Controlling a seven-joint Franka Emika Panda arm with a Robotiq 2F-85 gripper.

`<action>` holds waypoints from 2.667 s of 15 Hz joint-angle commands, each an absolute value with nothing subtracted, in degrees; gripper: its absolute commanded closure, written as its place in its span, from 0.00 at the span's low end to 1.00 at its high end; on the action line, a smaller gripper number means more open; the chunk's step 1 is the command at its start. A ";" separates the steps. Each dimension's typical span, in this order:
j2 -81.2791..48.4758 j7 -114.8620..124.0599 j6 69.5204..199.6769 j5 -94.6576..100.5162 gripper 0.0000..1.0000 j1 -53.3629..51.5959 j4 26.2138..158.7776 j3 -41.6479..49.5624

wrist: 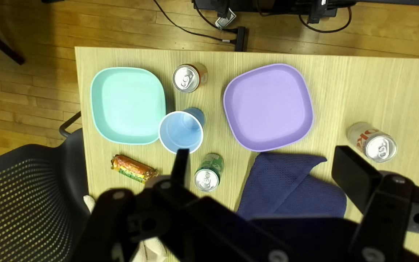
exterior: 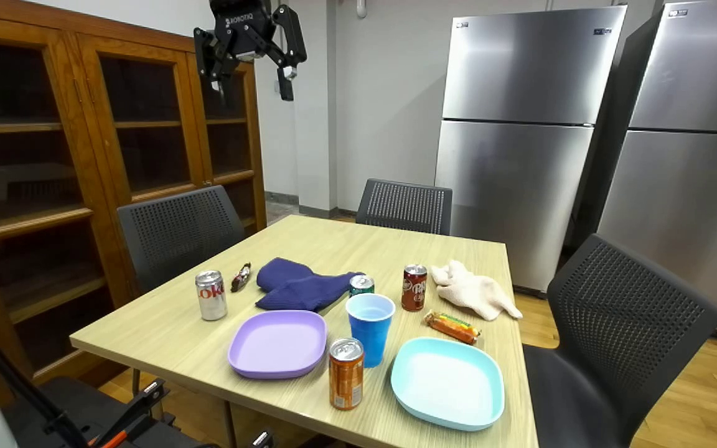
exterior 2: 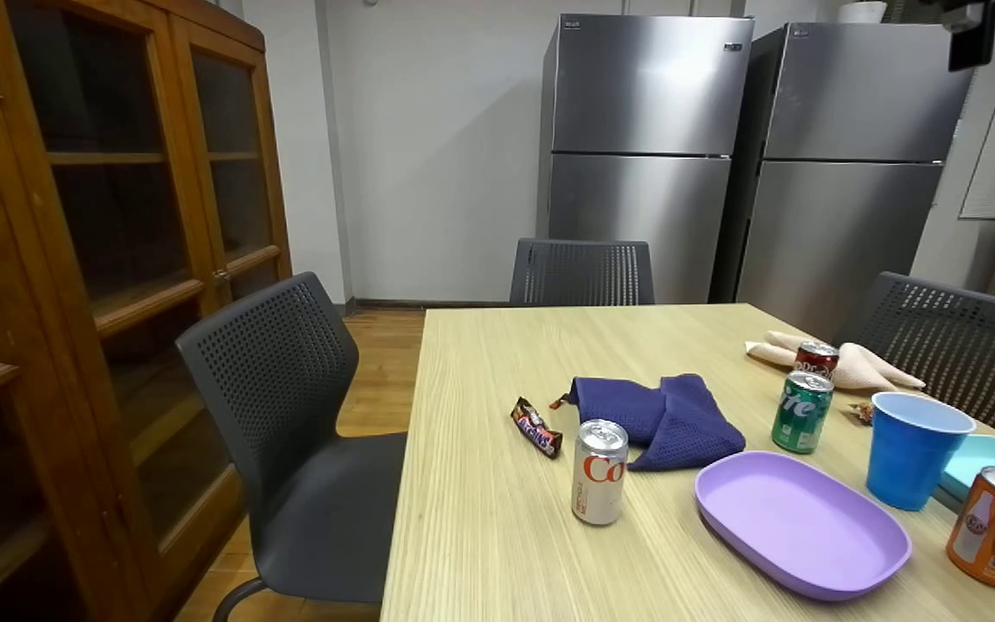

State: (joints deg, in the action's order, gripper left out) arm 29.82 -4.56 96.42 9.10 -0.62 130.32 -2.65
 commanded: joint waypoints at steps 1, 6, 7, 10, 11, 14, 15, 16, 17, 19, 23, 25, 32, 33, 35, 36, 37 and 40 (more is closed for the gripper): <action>29.75 -4.32 96.20 9.31 0.00 -1.27 130.14 -2.16; 29.75 -4.32 96.20 9.31 0.00 -1.27 130.14 -2.16; 29.75 -4.32 96.20 9.31 0.00 -1.27 130.14 -2.16; 29.75 -4.32 96.20 9.31 0.00 -1.27 130.14 -2.16; 29.75 -4.32 96.20 9.31 0.00 -1.27 130.14 -2.16; 29.75 -4.32 96.20 9.31 0.00 -1.27 130.14 -2.16; 29.75 -4.32 96.20 9.31 0.00 -1.27 130.14 -2.16; 29.75 -4.32 96.20 9.31 0.00 -1.27 130.14 -2.16; 29.75 -4.32 96.20 9.31 0.00 -1.27 130.14 -2.16; 29.75 -4.32 96.20 9.31 0.00 -1.27 130.14 -2.16; 29.75 -4.32 96.20 9.31 0.00 -1.27 130.14 -2.16; 29.75 -4.32 96.20 9.31 0.00 -1.27 130.14 -2.16; 29.75 -4.32 96.20 9.31 0.00 -1.27 130.14 -2.16; 29.75 -4.32 96.20 9.31 0.00 -1.27 130.14 -2.16; 29.75 -4.32 96.20 9.31 0.00 -1.27 130.14 -2.16; 29.75 -4.32 96.20 9.31 0.00 -1.27 130.14 -2.16; 29.65 -4.10 96.47 9.34 0.00 -1.27 130.26 -2.24; 28.75 -4.01 97.70 8.95 0.00 -1.49 130.50 -2.25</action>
State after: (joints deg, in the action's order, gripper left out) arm 29.70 -4.56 96.57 9.09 -0.64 130.44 -2.53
